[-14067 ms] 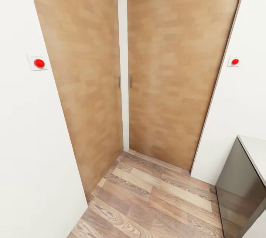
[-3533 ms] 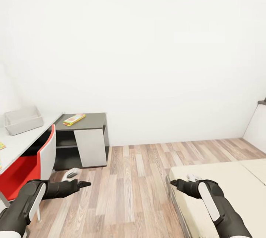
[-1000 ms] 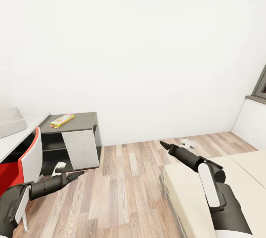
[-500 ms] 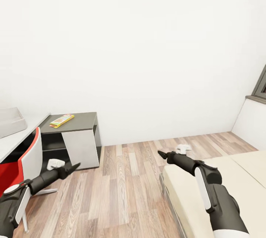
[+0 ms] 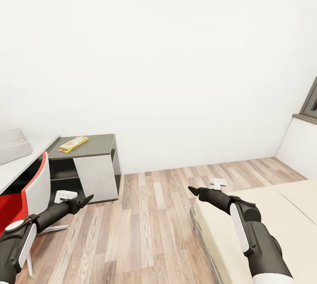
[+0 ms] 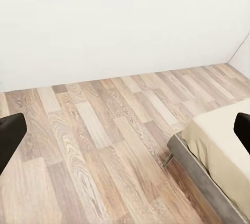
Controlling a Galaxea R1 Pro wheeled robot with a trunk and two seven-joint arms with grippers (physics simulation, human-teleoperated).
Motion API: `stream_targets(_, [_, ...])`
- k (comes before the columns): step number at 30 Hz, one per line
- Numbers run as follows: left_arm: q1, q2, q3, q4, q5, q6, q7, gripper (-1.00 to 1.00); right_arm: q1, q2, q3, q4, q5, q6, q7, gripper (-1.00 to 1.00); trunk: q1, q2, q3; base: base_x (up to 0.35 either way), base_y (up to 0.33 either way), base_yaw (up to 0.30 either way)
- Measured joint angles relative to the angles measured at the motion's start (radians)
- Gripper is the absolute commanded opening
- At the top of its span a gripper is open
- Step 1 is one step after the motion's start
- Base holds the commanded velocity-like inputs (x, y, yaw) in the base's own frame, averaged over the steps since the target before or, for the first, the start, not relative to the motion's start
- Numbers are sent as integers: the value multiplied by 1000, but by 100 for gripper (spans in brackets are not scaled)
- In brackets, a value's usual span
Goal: Put all the toys in the child's room - the three board games (two on the bed and one on the table), the two jigsaw puzzles on the table, and the tennis ball on the table - inside the toy box on the table in the child's room.
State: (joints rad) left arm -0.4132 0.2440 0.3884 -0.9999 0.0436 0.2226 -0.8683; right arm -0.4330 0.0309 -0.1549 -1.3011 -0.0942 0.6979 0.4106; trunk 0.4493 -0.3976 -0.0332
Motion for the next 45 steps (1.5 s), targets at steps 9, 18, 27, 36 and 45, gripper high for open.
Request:
stream_targets(9, [0,0,0,0,-1,2,0,100,0,0,1,1,-1,-2,-1,100,0,0,3,-43,30,-235])
stream_targets(18, [0,0,0,0,-2,0,1,100,0,0,1,1,-2,-3,-1,100,0,0,8,-51,111,-277])
stream_targets(27, [0,0,0,0,-2,-1,1,100,0,0,1,1,-3,-3,-1,100,0,0,12,-82,224,-278])
stream_targets(36, [-1,0,0,0,-1,-5,1,100,0,0,1,1,-2,-3,-1,100,0,-1,17,-5,41,-279])
stream_targets(45, [-1,-1,1,0,-2,-5,1,100,0,0,-2,2,-3,-3,-1,100,0,-1,22,0,1,-279])
